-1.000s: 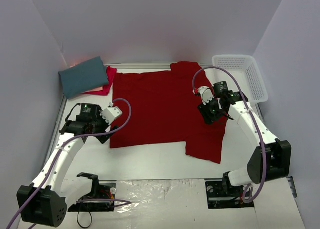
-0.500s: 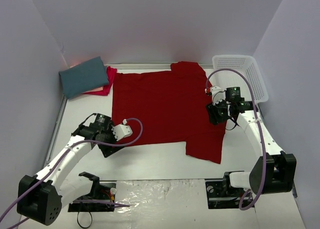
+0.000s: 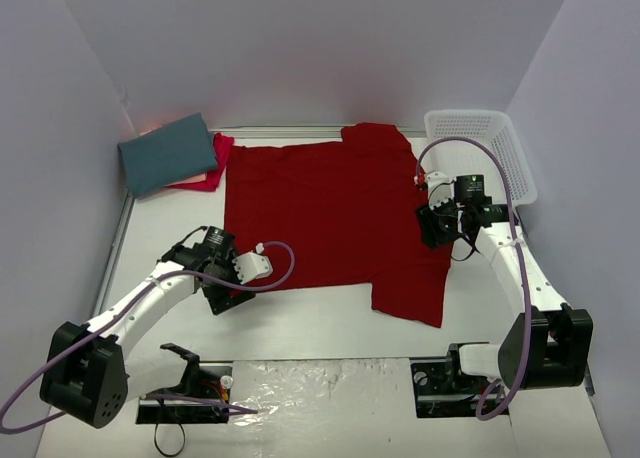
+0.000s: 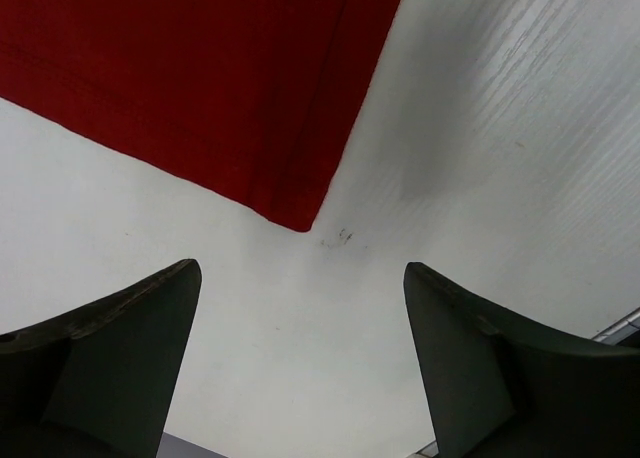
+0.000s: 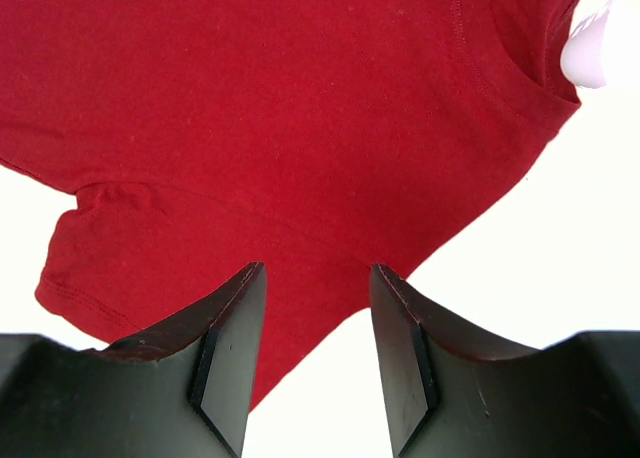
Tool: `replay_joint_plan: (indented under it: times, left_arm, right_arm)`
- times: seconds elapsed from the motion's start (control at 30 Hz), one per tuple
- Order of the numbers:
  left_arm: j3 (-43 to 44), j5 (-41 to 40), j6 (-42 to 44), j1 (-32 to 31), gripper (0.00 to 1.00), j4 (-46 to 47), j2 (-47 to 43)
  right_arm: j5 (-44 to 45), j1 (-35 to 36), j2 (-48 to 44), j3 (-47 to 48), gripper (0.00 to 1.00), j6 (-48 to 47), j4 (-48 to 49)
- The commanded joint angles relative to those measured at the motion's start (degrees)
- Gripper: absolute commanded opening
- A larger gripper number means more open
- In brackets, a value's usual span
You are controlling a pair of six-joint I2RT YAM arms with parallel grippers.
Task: Fold and stack the t-shirts
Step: Grap the side of the flattened tshirt closest away from the robot with both arms
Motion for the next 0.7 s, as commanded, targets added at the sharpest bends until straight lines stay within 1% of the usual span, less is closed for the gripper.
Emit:
replay_joint_plan:
  times: [0.0,0.2,0.23,0.3,0.5,0.67]
  left_arm:
    - [0.2,-1.2,1.4,-0.5,0.81,1.0,1.2]
    - [0.7,-2.1,1.8,-0.7,0.75,2.3,4.0]
    - [1.1,-2.1,2.0,-0.8,0.69,2.3,4.4]
    - [1.3,-2.4,2.0,-1.0,0.65,2.6,5.9]
    - [2.4,-2.1,1.7,-1.2,0.63,3.3,9.5]
    - [2.6,-2.0,1.6,-1.5,0.61,4.1,10.0]
  right_arm:
    - [0.5,-0.5,-1.1,-0.6,0.42,0.5,0.4]
    - [0.4,-0.6,-0.2,-0.7,0.42,0.4,0.4]
    - [0.4,-0.6,-0.1,-0.6,0.42,0.5,0.4]
    - [0.5,-0.5,-0.1,-0.5,0.42,0.5,0.4]
    - [0.9,-0.7,0.3,-0.6,0.42,0.5,0.4]
    - [1.0,-0.7,0.5,-0.6,0.42,0.4,0.4]
